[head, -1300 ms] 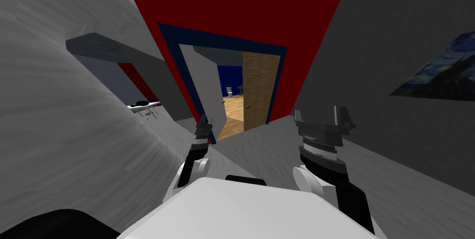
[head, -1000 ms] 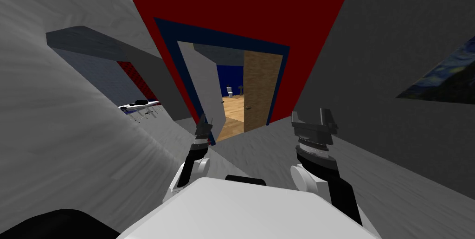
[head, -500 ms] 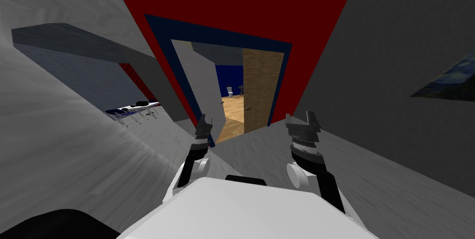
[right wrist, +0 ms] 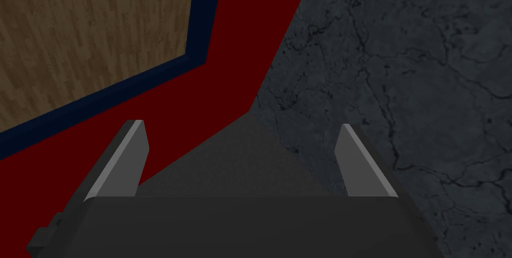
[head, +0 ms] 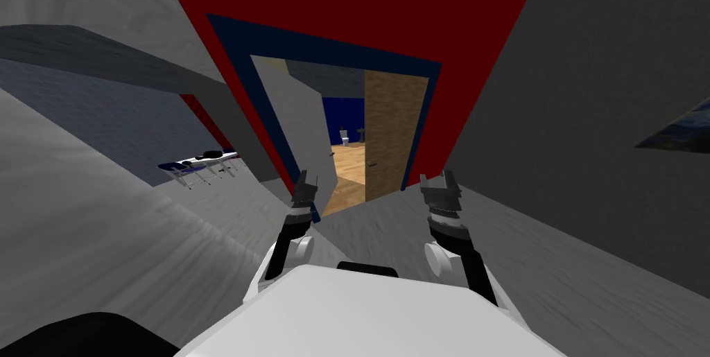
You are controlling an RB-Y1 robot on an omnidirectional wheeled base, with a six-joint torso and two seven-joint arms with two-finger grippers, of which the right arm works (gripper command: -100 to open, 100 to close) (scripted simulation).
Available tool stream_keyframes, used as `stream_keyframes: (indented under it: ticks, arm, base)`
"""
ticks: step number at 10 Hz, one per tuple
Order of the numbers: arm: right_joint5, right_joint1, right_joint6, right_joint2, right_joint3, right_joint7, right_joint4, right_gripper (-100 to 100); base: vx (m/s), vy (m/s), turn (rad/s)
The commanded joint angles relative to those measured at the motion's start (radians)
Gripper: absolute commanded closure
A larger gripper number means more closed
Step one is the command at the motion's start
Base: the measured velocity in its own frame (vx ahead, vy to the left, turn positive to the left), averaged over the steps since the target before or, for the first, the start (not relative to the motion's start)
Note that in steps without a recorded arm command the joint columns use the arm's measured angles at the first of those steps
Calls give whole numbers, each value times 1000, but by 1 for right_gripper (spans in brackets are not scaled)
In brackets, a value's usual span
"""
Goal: Push the door open
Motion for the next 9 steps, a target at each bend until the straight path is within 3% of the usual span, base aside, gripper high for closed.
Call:
stream_keyframes:
  ticks: [1,9]
  arm:
    - [12,-24,1,-2,3,-1,44,-100]
    - [64,-117,-37,-26,9,-24,286,-100]
  base:
    - [106,-13,24]
    - [98,-19,25]
